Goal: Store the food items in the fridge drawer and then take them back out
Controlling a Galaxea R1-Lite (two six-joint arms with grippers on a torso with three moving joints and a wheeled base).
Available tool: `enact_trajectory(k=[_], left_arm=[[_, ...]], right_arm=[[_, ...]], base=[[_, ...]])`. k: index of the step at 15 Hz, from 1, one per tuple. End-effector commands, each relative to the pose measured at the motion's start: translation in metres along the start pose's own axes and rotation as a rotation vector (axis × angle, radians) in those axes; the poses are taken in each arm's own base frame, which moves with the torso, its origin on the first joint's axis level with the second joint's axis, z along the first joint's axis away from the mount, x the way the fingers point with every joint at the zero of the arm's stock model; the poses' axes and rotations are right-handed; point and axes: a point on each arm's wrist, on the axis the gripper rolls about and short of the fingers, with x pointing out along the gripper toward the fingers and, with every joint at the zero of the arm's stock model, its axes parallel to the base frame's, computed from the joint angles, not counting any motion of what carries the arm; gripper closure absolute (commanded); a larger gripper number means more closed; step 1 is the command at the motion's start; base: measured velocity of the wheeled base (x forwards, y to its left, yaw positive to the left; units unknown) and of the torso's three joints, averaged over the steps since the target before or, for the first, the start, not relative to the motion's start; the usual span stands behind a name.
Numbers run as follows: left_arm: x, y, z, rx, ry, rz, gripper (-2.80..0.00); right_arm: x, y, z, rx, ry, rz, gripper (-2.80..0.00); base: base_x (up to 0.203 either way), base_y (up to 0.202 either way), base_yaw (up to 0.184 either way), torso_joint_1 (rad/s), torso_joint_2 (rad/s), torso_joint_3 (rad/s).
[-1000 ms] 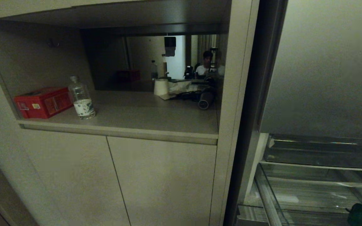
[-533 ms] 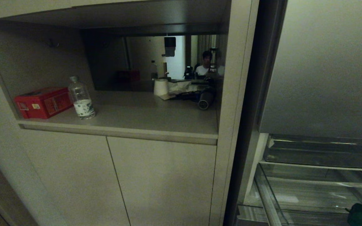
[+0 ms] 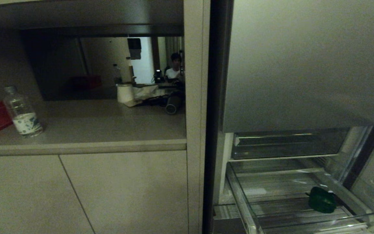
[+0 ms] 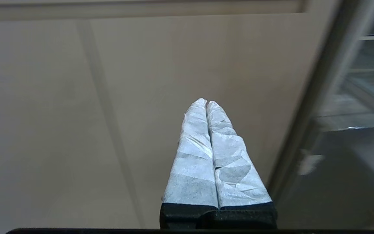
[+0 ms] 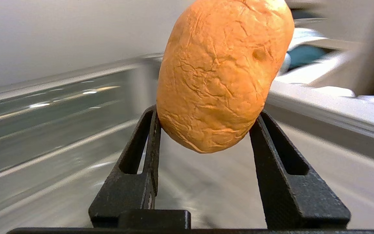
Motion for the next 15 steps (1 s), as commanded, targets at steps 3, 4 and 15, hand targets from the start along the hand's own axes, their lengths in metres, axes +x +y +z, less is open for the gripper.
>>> enact_trajectory(k=[3,4,15], left_arm=[[0.0,0.0,0.0,-0.001,0.0,0.002,0.0],[0.0,0.0,0.0,-0.001,0.0,0.001,0.0],[0.0,0.0,0.0,-0.001,0.0,0.001,0.0]], right_arm=[[0.003,-0.003,0.01,-0.002,-0.032,-0.038,0.0],[0.004,-0.004,0.013,-0.002,-0.039,-0.046,0.0],[0.023,-0.032,0.042,-0.032,-0.017,-0.271,0.0]], base=[[0.001,0.009,-0.175,0.002,0.0,0.002],[0.003,0.003,-0.177,0.002,0.0,0.006],[0.001,0.009,-0.173,0.002,0.0,0.002]])
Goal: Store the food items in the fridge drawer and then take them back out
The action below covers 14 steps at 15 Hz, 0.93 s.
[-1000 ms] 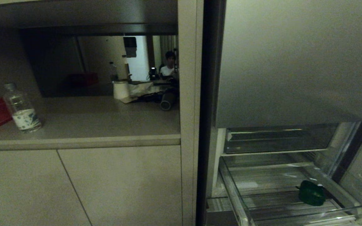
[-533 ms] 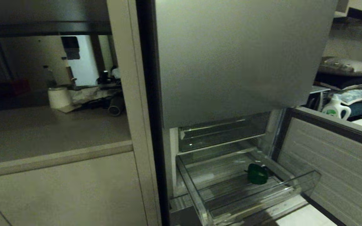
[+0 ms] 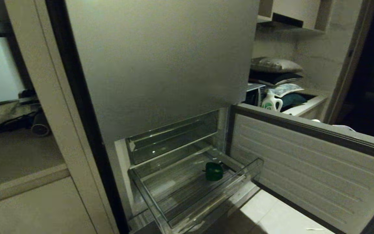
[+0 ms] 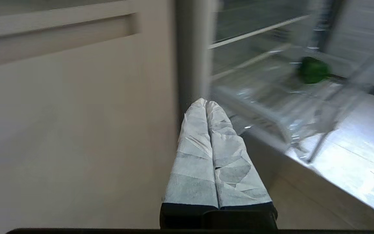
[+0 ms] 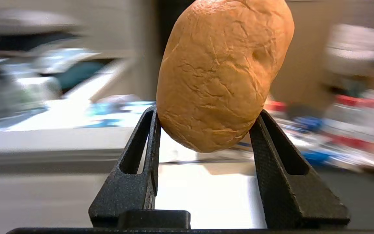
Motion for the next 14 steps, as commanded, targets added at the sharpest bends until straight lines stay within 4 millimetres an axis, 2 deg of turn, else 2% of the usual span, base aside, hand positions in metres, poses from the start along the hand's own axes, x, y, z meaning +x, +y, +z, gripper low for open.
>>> enact_trajectory(k=[1,4,8,10,14], left_arm=[[0.0,0.0,0.0,-0.001,0.001,0.0,0.0],[0.0,0.0,0.0,-0.001,0.001,0.0,0.0],[0.0,0.0,0.0,-0.001,0.001,0.0,0.0],[0.0,0.0,0.0,-0.001,0.001,0.0,0.0],[0.0,0.0,0.0,-0.001,0.001,0.0,0.0]], right_arm=[[0.014,-0.014,0.0,-0.019,0.037,-0.093,0.0],[0.039,-0.038,-0.008,-0.014,0.126,-0.137,0.0],[0.07,-0.06,-0.025,0.035,0.233,-0.166,0.0],[0.089,-0.075,-0.042,0.059,0.301,-0.195,0.0],[0.124,-0.107,-0.089,0.11,0.433,-0.238,0.0]], base=[[-0.001,0.006,-0.145,0.005,0.0,0.0],[-0.001,0.001,-0.034,0.001,0.0,0.001],[0.0,0.0,0.0,0.0,0.0,0.0],[0.0,0.0,0.0,0.0,0.0,0.0],[0.0,0.0,0.0,0.0,0.0,0.0]])
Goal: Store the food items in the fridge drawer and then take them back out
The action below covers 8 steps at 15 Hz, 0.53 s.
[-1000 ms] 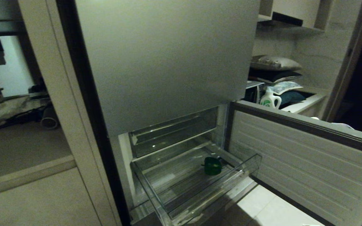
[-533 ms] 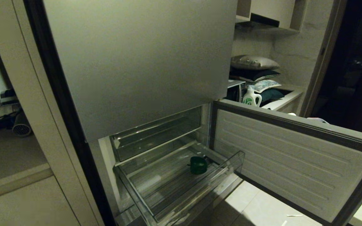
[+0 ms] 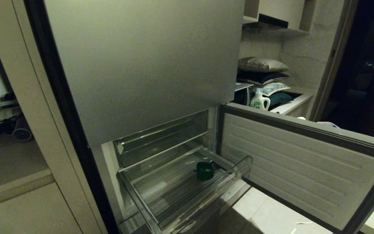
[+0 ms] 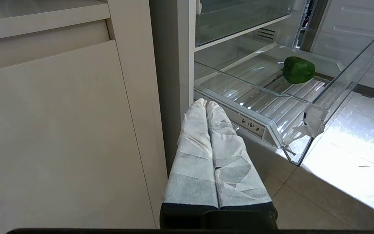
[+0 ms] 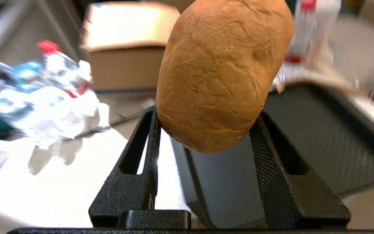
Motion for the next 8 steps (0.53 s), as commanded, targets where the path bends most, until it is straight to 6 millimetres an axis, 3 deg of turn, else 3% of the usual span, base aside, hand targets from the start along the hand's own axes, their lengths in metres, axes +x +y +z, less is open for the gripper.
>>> enact_trajectory(k=[1,8], left_arm=[[0.0,0.0,0.0,0.001,0.0,0.0,0.0],[0.0,0.0,0.0,-0.001,0.0,0.0,0.0]], right_arm=[[0.041,-0.015,-0.032,0.031,0.122,-0.02,0.0],[0.123,-0.043,-0.11,0.087,0.31,-0.021,0.0]], base=[[0.0,0.0,0.0,0.0,0.0,0.0],[0.0,0.0,0.0,0.0,0.0,0.0]])
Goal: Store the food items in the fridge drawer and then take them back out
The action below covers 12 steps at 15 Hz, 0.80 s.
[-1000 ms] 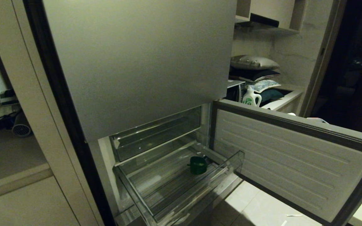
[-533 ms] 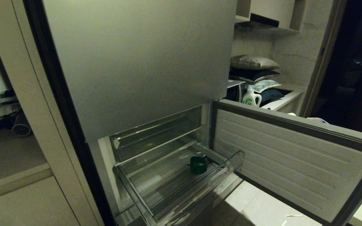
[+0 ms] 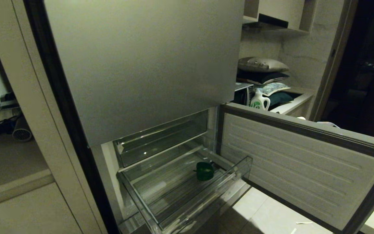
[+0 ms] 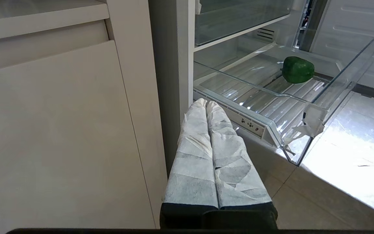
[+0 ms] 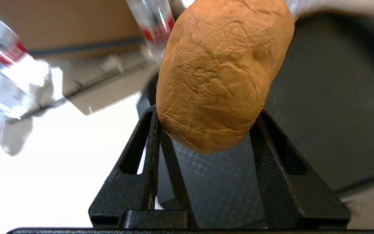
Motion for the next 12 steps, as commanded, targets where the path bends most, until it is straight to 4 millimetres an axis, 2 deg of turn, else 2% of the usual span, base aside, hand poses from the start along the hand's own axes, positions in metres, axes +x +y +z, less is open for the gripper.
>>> enact_trajectory(k=[1,3,5,12], left_arm=[[0.0,0.0,0.0,-0.001,0.0,0.001,0.0],[0.0,0.0,0.0,-0.001,0.0,0.001,0.0],[0.0,0.0,0.0,-0.001,0.0,0.001,0.0],[0.0,0.0,0.0,-0.001,0.0,0.002,0.0]], right_arm=[[0.044,-0.007,-0.035,0.022,0.105,0.039,0.0],[0.07,-0.003,-0.048,0.018,0.127,0.077,0.0],[0.09,0.003,-0.049,0.008,0.115,0.107,0.0],[0.109,0.006,-0.059,0.007,0.13,0.117,0.0]], base=[[0.0,0.0,0.0,0.0,0.0,0.0],[0.0,0.0,0.0,0.0,0.0,0.0],[0.0,0.0,0.0,0.0,0.0,0.0],[0.0,0.0,0.0,0.0,0.0,0.0]])
